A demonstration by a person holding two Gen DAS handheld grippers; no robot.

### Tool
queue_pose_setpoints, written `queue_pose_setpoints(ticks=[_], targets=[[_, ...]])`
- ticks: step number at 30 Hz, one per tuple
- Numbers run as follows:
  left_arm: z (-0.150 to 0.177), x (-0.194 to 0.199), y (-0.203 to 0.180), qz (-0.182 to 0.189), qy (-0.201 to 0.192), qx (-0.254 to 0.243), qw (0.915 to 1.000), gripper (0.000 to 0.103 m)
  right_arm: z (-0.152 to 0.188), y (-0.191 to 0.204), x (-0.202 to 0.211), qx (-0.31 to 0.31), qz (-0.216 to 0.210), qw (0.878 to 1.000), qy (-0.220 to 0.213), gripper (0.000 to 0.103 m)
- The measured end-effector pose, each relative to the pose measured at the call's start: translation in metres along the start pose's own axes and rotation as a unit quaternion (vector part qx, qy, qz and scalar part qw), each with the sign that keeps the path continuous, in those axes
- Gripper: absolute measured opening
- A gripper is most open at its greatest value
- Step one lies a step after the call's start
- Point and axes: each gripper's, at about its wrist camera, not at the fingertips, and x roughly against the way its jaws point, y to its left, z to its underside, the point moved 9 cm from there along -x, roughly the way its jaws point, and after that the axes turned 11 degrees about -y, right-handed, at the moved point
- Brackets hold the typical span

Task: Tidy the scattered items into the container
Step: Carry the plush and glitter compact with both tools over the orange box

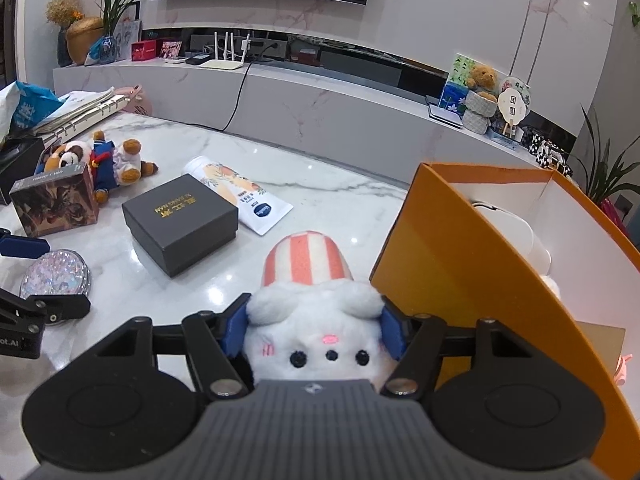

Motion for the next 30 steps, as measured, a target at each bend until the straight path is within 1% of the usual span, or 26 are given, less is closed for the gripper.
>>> queue_pose_setpoints(ticks=[5, 8, 15, 22, 30], targets=[[0.001, 0.003, -0.002, -0.003, 0.008, 0.000, 1.0000, 0.084, -0.002, -0.002, 0.002, -0.004, 0.001, 1.000, -0.001, 0.067], [-0.001, 0.002, -0.004, 0.005, 0.013, 0.003, 0.9999, 0.084, -0.007, -0.003, 0.007, -0.006, 0.002, 1.000, -0.006, 0.067], [-0.012, 0.011, -0.015, 0.014, 0.002, -0.004, 0.9999, 0.084, -0.018, -0.008, 0.020, -0.005, 0.002, 1.000, -0.020, 0.067], [-0.040, 0.024, -0.028, 0.019, -0.020, -0.019, 0.9994, 0.084, -0.032, -0.016, 0.037, -0.001, 0.005, 0.999, -0.036, 0.067], [-0.083, 0.043, -0.045, 0.027, -0.056, -0.043, 0.9972, 0.084, -0.059, -0.041, 0.070, -0.001, 0.026, 0.997, -0.068, 0.066]])
